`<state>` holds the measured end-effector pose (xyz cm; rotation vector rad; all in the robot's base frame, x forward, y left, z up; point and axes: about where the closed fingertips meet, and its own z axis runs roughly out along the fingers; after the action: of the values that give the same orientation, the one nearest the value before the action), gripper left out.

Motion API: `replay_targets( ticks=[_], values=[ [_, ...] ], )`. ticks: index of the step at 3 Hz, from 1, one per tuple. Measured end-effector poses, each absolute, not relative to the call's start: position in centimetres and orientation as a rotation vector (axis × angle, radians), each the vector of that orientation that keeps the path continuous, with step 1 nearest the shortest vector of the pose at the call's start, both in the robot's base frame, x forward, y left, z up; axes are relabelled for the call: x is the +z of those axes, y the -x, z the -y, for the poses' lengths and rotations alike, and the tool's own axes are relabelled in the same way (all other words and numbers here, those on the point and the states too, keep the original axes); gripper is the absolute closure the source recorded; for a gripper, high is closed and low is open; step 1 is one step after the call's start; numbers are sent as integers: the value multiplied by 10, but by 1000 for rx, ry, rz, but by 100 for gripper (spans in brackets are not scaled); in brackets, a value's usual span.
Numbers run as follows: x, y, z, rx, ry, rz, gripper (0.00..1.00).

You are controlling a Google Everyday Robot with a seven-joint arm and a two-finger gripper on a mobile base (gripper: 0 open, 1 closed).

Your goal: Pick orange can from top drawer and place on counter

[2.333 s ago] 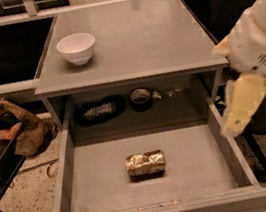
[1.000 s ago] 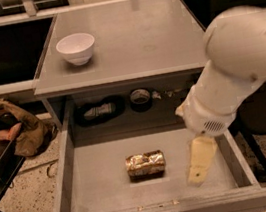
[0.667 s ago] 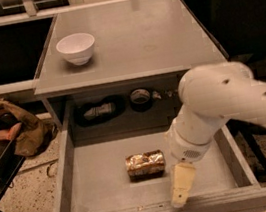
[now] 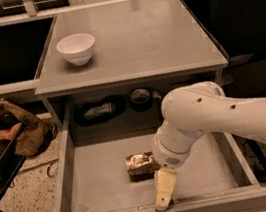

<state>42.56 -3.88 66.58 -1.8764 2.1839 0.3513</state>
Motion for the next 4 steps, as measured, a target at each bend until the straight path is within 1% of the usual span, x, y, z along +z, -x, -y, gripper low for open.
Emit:
replay_targets(
  ticks=[2,4],
  values=[
    [711,-465,11,301,1843,-2067,0],
    [656,-465,-9,402,1825,-2068,0]
  ],
)
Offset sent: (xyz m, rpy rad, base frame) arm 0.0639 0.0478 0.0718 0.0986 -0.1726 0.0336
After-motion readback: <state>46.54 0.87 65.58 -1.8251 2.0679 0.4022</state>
